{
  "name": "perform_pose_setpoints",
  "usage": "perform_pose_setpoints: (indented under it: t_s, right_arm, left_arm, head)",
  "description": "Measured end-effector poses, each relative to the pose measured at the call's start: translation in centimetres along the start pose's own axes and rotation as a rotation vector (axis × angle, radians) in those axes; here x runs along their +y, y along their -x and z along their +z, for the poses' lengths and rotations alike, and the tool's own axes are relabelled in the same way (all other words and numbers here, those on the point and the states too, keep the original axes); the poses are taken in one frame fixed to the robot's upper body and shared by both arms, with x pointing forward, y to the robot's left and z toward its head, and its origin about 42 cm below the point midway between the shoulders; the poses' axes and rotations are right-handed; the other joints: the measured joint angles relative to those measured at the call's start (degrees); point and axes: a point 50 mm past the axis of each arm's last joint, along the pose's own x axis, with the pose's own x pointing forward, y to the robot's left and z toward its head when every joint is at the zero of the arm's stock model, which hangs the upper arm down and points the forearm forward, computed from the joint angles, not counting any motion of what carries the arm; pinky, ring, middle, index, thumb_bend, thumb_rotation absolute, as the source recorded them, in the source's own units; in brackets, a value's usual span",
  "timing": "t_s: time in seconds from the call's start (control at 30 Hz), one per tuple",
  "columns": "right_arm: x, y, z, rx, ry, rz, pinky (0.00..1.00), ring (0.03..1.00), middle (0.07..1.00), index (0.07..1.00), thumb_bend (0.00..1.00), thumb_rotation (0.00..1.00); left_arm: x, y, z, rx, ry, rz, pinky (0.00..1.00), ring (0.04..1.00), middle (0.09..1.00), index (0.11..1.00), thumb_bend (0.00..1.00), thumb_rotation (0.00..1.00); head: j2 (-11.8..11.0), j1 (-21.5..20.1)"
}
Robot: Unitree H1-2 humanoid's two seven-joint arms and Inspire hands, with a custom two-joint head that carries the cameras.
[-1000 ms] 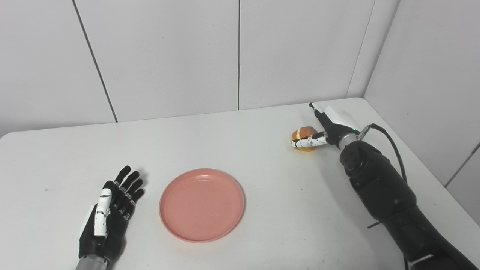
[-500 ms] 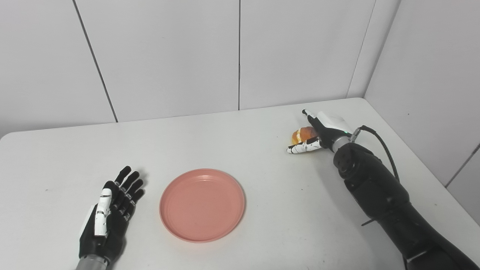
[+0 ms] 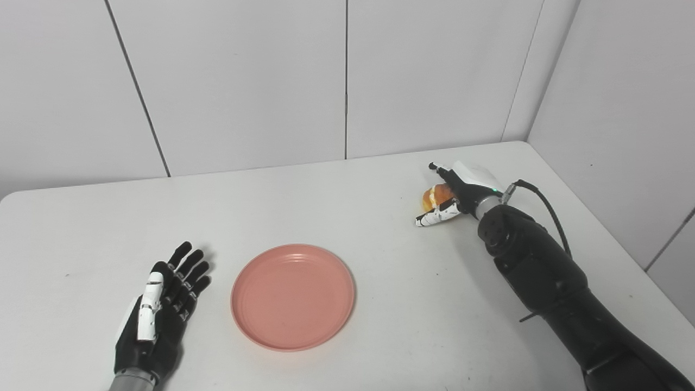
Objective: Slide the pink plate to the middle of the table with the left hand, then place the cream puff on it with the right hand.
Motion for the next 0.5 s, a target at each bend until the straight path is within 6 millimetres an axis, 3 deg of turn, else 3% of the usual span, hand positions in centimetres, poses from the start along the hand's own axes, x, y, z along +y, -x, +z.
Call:
perform_pose_setpoints:
  t_s: [0.27, 0.33, 0.37, 0.4, 0.43, 0.47, 0.5]
  right_arm:
    - [0.13, -0.38, -0.45, 0.023, 0.04, 0.003, 0.75, 0.853, 0.869, 0.835, 0.84, 0.24]
    - [0.04, -0.52, -0.47, 0.028, 0.043, -0.001, 0.67, 0.794, 0.824, 0.817, 0.83, 0.22]
    - [-0.06, -0.63, -0.49, 0.032, 0.043, -0.008, 0.44, 0.55, 0.634, 0.807, 0.8, 0.2]
    - [-0.2, -0.76, -0.47, 0.034, 0.044, -0.016, 0.36, 0.466, 0.567, 0.796, 0.77, 0.2]
    - [-0.29, -0.91, -0.55, 0.041, 0.044, -0.02, 0.31, 0.406, 0.514, 0.773, 0.72, 0.19]
    - [-0.41, -1.0, -0.55, 0.043, 0.044, -0.026, 0.31, 0.4, 0.509, 0.771, 0.72, 0.19]
    - [-0.5, -1.02, -0.55, 0.044, 0.047, -0.033, 0.34, 0.421, 0.52, 0.7, 0.65, 0.23]
  left_arm:
    - [0.01, 0.0, -0.01, 0.0, 0.0, 0.0, 0.95, 0.929, 0.923, 0.896, 0.45, 1.0]
    - [0.01, 0.0, -0.01, 0.0, 0.001, 0.0, 0.95, 0.932, 0.923, 0.896, 0.45, 1.0]
    - [0.01, 0.0, -0.01, 0.0, 0.001, 0.0, 0.95, 0.93, 0.922, 0.896, 0.45, 1.0]
    - [0.01, 0.0, -0.01, 0.0, 0.001, 0.0, 0.95, 0.93, 0.922, 0.896, 0.45, 1.0]
    - [0.0, 0.0, -0.01, 0.0, 0.001, -0.001, 0.95, 0.93, 0.923, 0.896, 0.45, 1.0]
    - [0.0, 0.0, -0.01, 0.0, 0.001, -0.001, 0.95, 0.93, 0.923, 0.896, 0.45, 1.0]
    - [0.0, 0.0, -0.01, 0.0, 0.001, -0.001, 0.95, 0.931, 0.924, 0.897, 0.45, 1.0]
  head:
    - [0.2, 0.1]
    - [0.2, 0.1]
    - [0.2, 0.1]
    - [0.2, 0.1]
    - [0.2, 0.1]
    - [0.2, 0.1]
    - [0.2, 0.1]
